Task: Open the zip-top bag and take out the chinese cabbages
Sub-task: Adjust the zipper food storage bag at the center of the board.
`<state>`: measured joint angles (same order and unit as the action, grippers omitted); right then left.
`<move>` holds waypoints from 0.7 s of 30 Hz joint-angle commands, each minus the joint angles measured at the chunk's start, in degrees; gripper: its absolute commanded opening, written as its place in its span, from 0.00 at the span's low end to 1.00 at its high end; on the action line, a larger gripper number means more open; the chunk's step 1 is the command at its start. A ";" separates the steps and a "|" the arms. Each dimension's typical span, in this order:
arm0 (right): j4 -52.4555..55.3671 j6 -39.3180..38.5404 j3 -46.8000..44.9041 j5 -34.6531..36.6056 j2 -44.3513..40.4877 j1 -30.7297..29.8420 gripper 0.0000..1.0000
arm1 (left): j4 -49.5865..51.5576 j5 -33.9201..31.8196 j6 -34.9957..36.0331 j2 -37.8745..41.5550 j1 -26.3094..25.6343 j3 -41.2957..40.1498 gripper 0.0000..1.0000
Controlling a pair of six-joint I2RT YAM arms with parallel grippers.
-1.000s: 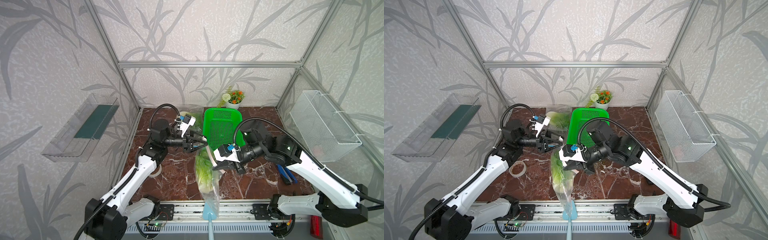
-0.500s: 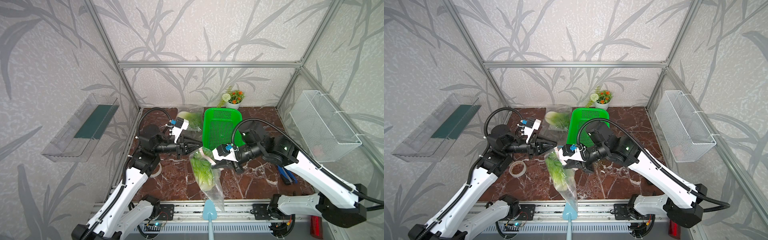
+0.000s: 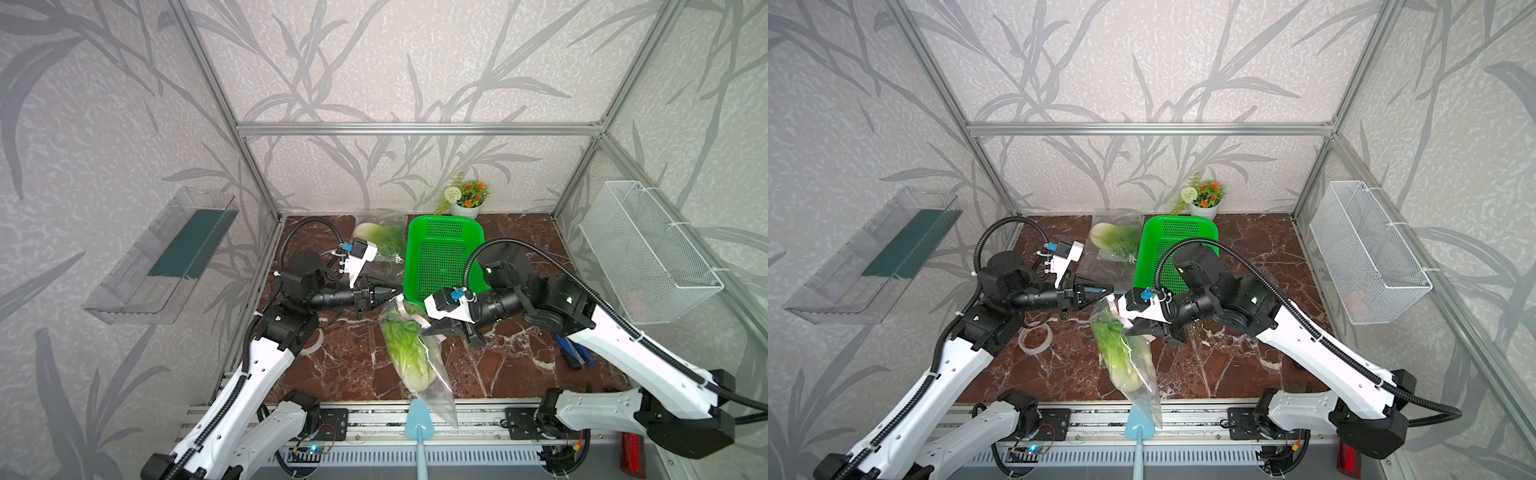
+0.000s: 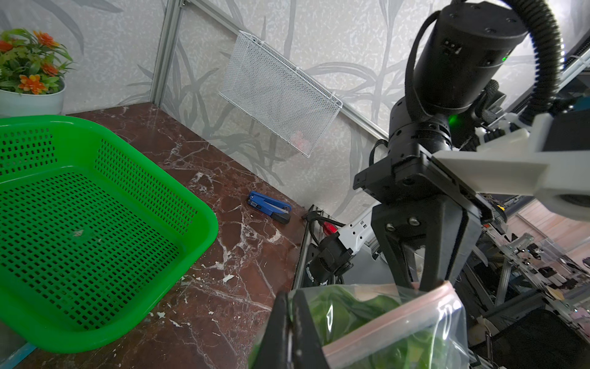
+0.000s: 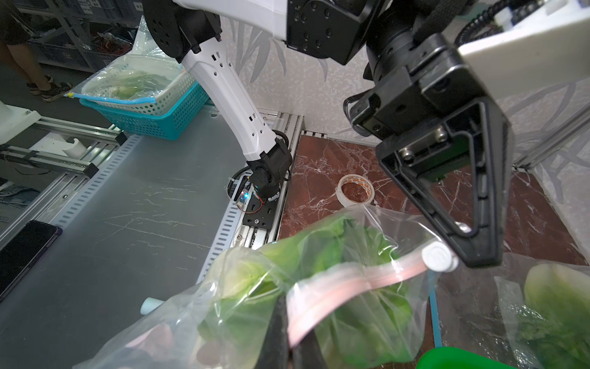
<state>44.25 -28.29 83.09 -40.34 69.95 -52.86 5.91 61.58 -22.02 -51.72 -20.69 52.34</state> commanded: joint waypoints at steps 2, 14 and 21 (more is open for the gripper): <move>-5.67 2.32 -2.79 3.99 -1.66 0.38 0.00 | 1.14 -6.86 -2.89 0.69 0.20 1.59 0.00; -20.55 7.92 -13.50 19.88 1.91 1.25 0.26 | 1.34 -20.66 -6.50 -2.01 0.22 0.69 0.00; -23.14 9.72 -13.41 22.58 8.84 4.13 0.86 | 2.76 -24.10 -3.37 -4.86 0.38 -0.54 0.00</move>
<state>24.14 -20.51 69.28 -19.97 77.65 -49.95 8.91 39.42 -27.03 -55.75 -20.56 52.34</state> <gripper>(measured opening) 0.842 0.047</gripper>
